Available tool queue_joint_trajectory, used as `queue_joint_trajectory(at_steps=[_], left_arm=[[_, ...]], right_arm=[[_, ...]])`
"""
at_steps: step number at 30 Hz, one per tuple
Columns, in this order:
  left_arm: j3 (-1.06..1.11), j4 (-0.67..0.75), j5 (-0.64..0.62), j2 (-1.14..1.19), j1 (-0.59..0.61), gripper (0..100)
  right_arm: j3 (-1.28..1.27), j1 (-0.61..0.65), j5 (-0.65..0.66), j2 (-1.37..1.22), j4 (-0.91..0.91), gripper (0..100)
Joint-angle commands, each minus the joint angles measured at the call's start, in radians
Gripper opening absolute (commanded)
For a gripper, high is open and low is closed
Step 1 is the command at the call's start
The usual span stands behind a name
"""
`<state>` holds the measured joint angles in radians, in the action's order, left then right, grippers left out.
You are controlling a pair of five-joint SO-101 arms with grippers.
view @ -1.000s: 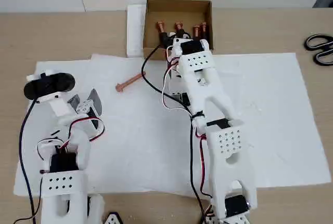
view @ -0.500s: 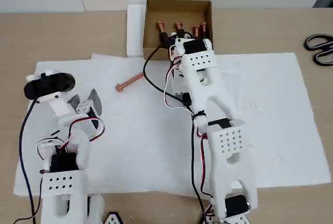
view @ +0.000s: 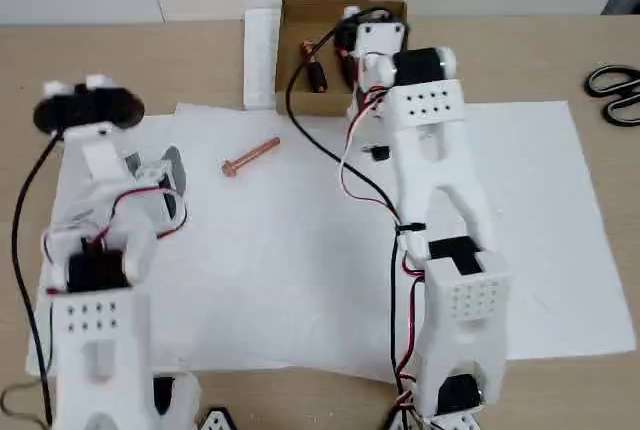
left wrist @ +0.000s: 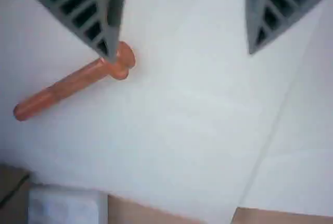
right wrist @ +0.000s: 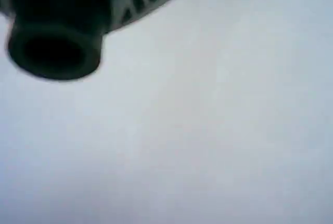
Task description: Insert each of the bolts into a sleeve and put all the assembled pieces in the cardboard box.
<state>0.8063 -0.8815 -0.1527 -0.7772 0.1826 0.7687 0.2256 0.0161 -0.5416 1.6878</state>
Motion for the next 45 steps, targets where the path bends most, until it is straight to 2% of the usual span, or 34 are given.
queue_joint_trajectory(at_steps=[1,4,7,15,24,34,45], left_arm=[[-0.252,-0.106,0.069,0.270,-0.018,16],[-0.475,-0.258,0.230,0.520,-0.069,16],[-0.708,-0.397,0.324,0.736,-0.112,16],[-1.170,-0.494,0.347,1.135,-0.176,16],[-1.514,-0.631,0.506,1.444,-0.282,16],[-1.782,-0.766,0.520,1.677,-0.264,16],[-1.837,-0.779,0.519,1.766,-0.232,14]], right_arm=[[0.005,-0.064,0.012,0.102,0.015,0.4],[0.003,-0.113,0.011,0.131,0.016,0.4],[0.003,-0.154,0.011,0.140,0.016,0.4],[-0.066,-0.232,0.014,0.145,0.013,0.4],[-0.118,-0.255,0.068,0.145,0.013,0.4],[-0.118,-0.300,0.069,0.147,0.012,0.4],[-0.118,-0.302,0.069,0.147,0.012,0.4]])
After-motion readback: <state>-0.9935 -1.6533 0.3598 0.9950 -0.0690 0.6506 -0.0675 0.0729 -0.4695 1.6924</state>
